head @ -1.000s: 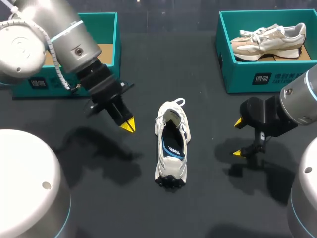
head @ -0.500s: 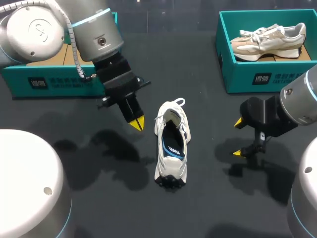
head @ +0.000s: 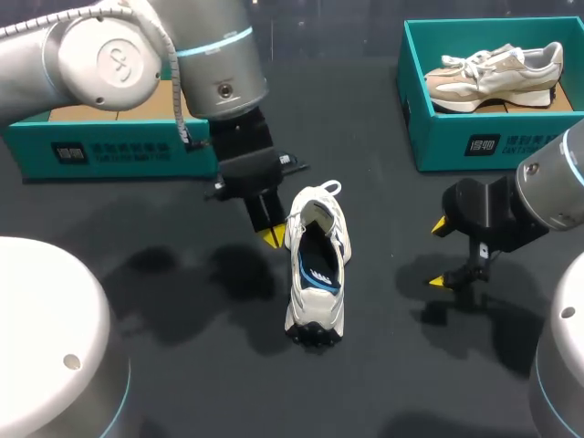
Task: Take the shoe out of the shoebox, open the shoe tongue, remove and reinsert the insole, then place the shoe into the shoebox
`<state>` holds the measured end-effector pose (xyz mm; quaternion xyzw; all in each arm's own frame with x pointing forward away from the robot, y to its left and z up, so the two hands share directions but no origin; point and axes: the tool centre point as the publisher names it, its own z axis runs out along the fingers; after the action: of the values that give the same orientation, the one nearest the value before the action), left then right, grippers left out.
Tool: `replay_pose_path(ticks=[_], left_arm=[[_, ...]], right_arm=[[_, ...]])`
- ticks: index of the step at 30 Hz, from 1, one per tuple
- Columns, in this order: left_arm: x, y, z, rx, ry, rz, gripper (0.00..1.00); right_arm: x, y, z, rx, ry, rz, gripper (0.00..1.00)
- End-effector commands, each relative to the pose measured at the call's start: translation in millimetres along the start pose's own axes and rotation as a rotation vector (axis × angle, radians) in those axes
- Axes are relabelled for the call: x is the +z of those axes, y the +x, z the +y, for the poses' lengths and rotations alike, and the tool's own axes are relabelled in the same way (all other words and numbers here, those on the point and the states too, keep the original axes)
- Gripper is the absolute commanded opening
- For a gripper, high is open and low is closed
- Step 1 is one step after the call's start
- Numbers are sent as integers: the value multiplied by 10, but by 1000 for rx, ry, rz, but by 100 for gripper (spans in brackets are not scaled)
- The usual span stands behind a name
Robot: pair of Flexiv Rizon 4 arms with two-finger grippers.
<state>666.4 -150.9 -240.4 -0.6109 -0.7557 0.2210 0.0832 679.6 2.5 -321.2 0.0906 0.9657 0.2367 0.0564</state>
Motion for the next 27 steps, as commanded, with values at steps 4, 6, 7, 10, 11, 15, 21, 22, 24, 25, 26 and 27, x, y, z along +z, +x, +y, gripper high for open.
replay_pose_path(ticks=[4, 6, 7, 10, 11, 15, 21, 22, 24, 25, 26, 27], left_arm=[[157, -198, 83, 55, -1, 91, 0], [223, -239, 94, 73, -4, 102, 0], [246, -255, 96, 84, -11, 105, 0], [315, -271, 75, 106, -14, 119, 0], [318, -264, 63, 106, -27, 130, 0], [286, -239, 39, 118, -30, 131, 0], [366, -267, 48, 133, -48, 154, 0], [404, -276, 58, 144, -38, 157, 0], [461, -274, 62, 169, -36, 149, 0], [485, -272, 59, 184, -35, 147, 0], [506, -271, 57, 193, -33, 145, 0], [529, -272, 52, 205, -38, 147, 0]], right_arm=[[-2, 18, -3, -1, 1, -3, 100], [-2, 18, -3, -1, 1, -3, 100], [-2, 18, -3, -1, 1, -3, 100], [-2, 18, -3, -1, 1, -3, 100], [-2, 18, -3, -1, 1, -3, 100], [-2, 18, -3, -1, 1, -3, 100], [-2, 18, -3, -1, 1, -3, 100], [-2, 18, -3, -1, 1, -3, 100], [-2, 18, -3, -1, 1, -3, 100], [-2, 18, -3, -1, 1, -3, 100], [-2, 18, -3, -1, 1, -3, 100], [-2, 18, -3, -1, 1, -3, 100]])
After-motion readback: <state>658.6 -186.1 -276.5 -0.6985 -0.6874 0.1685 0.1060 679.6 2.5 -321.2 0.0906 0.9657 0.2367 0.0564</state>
